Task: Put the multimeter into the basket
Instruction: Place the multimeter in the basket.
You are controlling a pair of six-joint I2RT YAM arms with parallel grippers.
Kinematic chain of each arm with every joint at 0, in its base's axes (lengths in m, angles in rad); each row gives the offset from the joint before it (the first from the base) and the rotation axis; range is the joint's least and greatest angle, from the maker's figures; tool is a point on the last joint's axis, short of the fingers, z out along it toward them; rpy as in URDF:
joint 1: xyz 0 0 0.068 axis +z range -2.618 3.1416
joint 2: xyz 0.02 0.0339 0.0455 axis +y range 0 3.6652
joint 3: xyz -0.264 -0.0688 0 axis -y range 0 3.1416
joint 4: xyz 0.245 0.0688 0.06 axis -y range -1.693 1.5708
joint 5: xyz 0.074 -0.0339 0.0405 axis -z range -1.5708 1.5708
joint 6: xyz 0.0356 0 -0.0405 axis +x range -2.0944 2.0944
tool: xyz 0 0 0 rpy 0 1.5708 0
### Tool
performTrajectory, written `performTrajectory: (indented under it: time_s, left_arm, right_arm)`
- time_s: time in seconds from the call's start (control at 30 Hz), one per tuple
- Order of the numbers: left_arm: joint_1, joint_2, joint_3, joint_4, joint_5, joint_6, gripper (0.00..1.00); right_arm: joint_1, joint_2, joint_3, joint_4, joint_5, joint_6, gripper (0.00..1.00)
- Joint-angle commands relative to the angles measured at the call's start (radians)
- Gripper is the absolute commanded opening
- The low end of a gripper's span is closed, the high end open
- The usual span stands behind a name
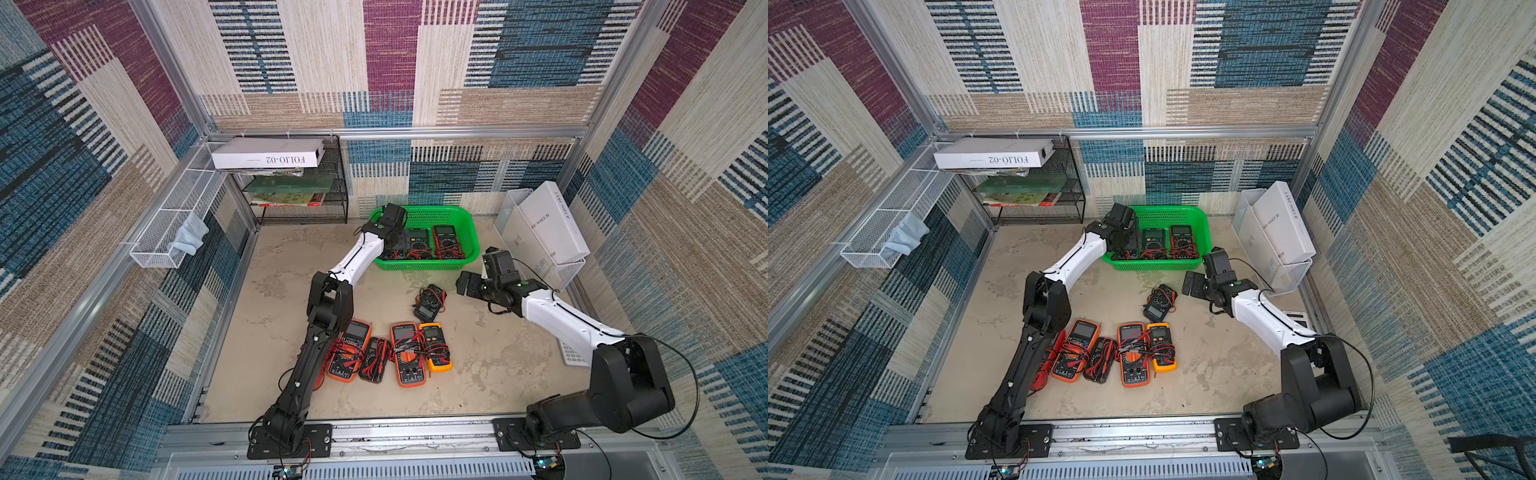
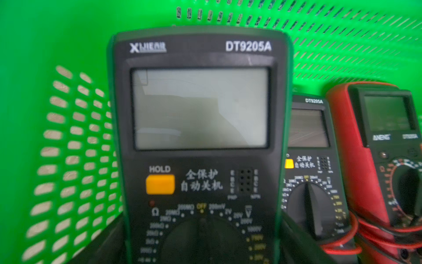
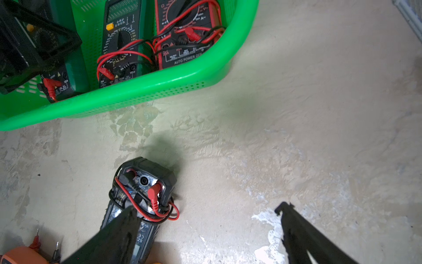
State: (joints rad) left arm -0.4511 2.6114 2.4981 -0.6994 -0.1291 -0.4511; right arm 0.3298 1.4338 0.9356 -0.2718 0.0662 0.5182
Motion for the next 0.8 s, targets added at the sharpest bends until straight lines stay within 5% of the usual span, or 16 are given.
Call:
performTrajectory:
  time_s: [0.0, 0.57, 0.77]
  left_arm:
    - [0.002, -0.025, 0.004, -0.001, -0.001, -0.016, 0.99]
    - [-0.023, -0.165, -0.006, 0.006, 0.059, 0.036, 1.00]
    - [-0.053, -0.338, -0.158, -0.001, 0.095, 0.070, 1.00]
  right_arm:
    - [-0.001, 0.000, 0.012, 0.000, -0.001, -0.007, 1.00]
    - [-0.005, -0.056, -0.002, -0.025, 0.010, 0.001, 1.00]
    - [0.002, -0.124, -0.033, -0.030, -0.014, 0.011, 1.00]
